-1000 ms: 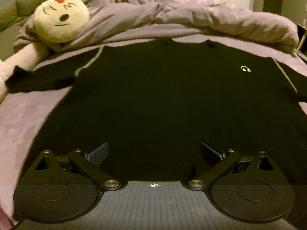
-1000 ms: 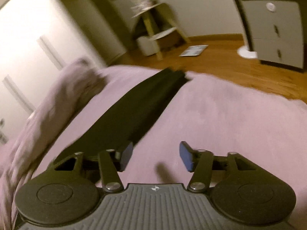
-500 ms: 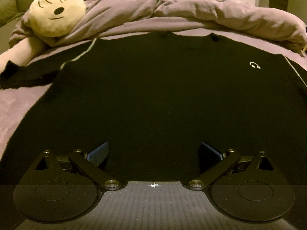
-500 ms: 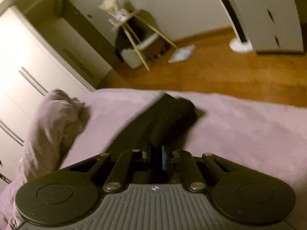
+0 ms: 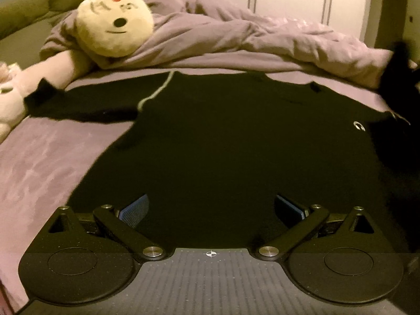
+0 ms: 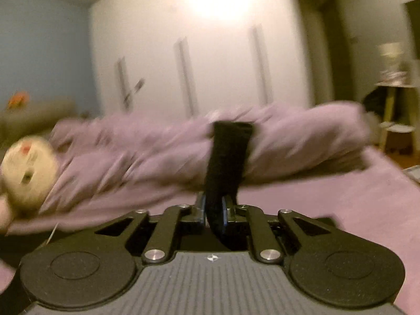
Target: Fold small clothes
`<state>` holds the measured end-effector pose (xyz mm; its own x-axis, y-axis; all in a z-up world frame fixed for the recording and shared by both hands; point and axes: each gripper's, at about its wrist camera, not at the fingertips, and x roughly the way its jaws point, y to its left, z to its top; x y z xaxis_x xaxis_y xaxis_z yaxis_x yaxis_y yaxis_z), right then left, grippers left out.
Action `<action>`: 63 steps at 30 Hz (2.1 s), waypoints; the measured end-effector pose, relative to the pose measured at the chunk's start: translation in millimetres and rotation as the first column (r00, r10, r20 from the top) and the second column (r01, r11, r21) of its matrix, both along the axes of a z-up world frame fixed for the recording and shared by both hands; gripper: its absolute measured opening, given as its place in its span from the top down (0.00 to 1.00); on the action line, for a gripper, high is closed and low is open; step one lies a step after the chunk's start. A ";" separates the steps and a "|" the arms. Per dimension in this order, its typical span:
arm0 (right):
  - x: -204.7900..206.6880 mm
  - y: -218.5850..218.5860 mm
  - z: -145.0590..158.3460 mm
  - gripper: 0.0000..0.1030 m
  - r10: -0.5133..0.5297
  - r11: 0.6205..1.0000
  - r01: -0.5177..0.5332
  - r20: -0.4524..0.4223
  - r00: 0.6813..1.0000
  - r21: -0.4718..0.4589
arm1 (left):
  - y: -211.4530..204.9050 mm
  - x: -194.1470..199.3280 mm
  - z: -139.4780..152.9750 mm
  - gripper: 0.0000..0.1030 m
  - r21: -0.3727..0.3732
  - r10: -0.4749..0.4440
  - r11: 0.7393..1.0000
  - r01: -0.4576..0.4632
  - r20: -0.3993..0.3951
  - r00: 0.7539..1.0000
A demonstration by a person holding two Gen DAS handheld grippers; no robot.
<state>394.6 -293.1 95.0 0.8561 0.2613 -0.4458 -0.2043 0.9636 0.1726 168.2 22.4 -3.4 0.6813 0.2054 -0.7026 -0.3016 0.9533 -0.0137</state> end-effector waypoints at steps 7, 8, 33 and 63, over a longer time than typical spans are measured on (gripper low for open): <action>-38.7 20.9 -61.6 0.61 -0.030 0.992 0.054 -0.199 0.979 0.116 | 36.8 -8.2 3.7 0.00 0.007 0.008 1.000 -0.008 0.002 1.000; -50.9 8.1 -70.6 0.61 -0.069 0.982 0.106 -0.230 0.971 0.155 | 39.6 -8.4 3.3 0.00 0.001 0.009 1.000 -0.009 0.006 1.000; -136.6 -58.6 -105.5 0.73 -0.343 0.937 0.329 -0.123 0.931 -0.120 | -69.7 222.8 -54.1 0.00 -0.314 -0.233 0.928 0.199 -0.075 0.970; -94.7 -51.0 -105.8 0.55 -0.402 0.906 0.371 -0.139 0.905 -0.205 | -0.1 189.7 -0.6 0.80 -0.190 -0.184 0.958 0.214 0.161 0.970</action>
<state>300.0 -344.0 -10.8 0.7791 -0.1673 -0.6042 0.2081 0.9781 -0.0025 357.8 22.3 -4.0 0.7885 -0.0821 -0.6096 -0.0869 0.9662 -0.2426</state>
